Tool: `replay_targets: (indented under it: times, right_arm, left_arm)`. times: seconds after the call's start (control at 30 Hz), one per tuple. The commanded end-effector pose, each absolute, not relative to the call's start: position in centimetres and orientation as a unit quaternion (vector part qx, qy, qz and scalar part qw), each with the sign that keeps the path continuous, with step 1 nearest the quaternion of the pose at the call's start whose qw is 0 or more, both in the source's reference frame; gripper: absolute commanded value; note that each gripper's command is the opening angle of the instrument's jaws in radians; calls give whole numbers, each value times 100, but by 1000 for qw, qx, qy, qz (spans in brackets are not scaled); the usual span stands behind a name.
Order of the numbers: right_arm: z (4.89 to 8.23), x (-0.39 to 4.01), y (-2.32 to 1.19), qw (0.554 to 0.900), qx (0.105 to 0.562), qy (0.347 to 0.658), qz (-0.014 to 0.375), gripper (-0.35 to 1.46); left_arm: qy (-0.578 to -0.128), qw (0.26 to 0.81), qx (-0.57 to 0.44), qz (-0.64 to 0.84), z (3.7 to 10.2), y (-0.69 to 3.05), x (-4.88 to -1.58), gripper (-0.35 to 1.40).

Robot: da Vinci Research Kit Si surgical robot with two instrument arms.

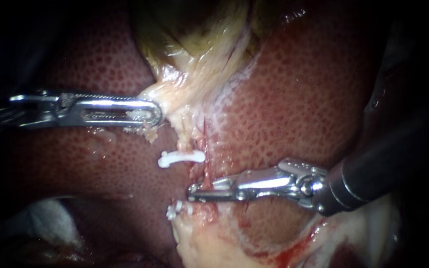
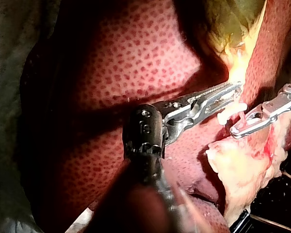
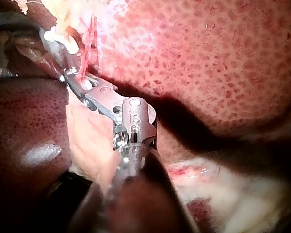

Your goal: Going back first clip right tube

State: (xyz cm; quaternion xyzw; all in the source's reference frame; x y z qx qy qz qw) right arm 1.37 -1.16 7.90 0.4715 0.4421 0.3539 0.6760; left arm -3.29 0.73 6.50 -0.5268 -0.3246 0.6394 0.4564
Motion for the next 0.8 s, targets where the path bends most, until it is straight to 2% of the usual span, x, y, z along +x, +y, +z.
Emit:
replay_targets:
  times: [0.03,0.33,0.4,0.47,0.6,0.8]
  right_arm:
    - [790,137,-117,676,471,443,354,-35]
    - [788,138,-118,665,480,429,380,-35]
    - [785,141,-120,661,477,436,381,-4]
    - [784,148,-120,669,458,457,365,36]
    - [787,162,-117,689,414,484,346,49]
    - [792,164,-108,718,358,517,300,49]
  left_arm:
    - [-325,456,-527,639,650,73,-329,-35]
    - [-325,456,-527,639,650,73,-329,-35]
    - [-325,456,-527,639,650,73,-329,-35]
    - [-325,456,-527,639,651,73,-328,-35]
    - [-324,456,-527,639,652,73,-329,-35]
    - [-324,456,-527,640,652,72,-328,-35]
